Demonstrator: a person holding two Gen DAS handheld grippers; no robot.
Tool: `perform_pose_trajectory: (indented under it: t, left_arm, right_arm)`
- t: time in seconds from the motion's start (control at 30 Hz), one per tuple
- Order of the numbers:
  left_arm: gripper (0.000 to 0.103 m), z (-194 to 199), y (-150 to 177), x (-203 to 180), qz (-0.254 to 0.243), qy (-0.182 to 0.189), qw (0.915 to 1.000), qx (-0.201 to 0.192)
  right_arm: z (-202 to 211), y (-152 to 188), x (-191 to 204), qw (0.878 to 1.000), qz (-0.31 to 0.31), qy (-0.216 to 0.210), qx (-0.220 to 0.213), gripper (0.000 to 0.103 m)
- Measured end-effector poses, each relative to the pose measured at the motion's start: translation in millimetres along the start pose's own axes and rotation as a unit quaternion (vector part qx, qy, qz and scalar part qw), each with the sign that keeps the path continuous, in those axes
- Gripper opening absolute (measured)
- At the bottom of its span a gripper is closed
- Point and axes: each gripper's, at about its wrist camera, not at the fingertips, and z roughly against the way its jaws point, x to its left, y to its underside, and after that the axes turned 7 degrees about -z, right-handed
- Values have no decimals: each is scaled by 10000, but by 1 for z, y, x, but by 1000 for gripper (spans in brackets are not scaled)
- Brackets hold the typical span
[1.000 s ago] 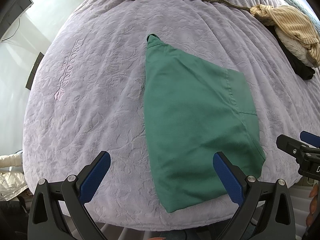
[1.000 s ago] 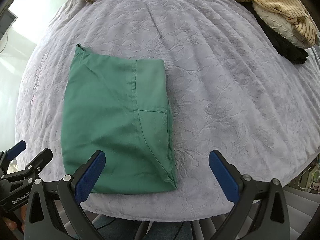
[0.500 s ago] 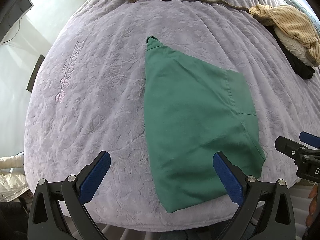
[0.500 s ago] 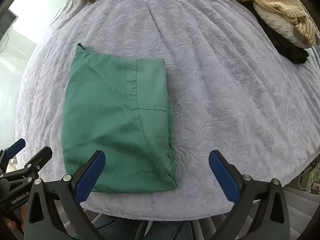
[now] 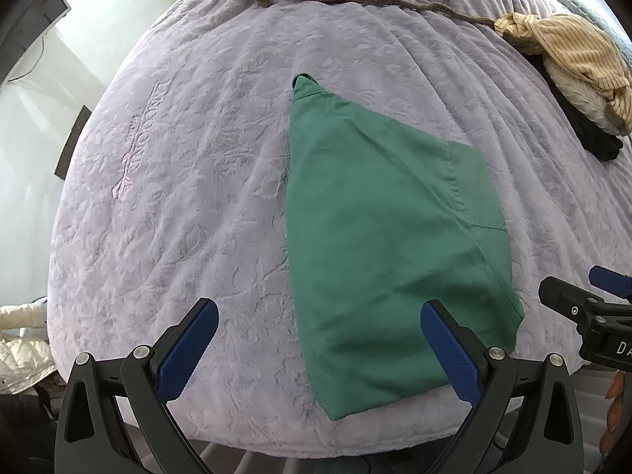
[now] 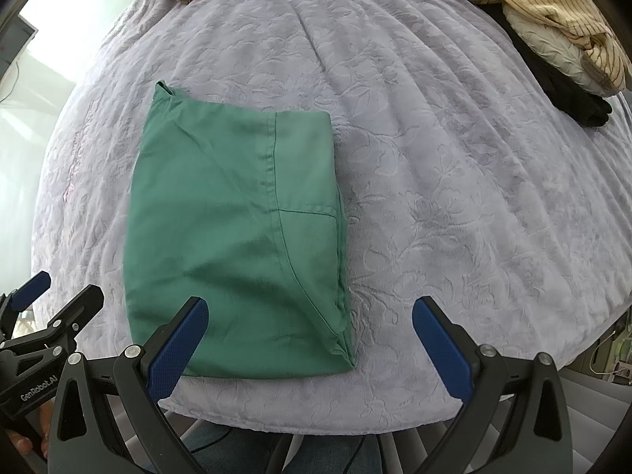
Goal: Fold large clothes
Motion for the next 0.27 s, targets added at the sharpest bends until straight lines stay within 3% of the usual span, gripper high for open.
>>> perform_pose_trajectory:
  t: [0.27]
  left_arm:
    - [103,1,0,1,-55,39,10000,-30]
  right_arm:
    - [0,-1,-2,10000,-6,-8,14,103]
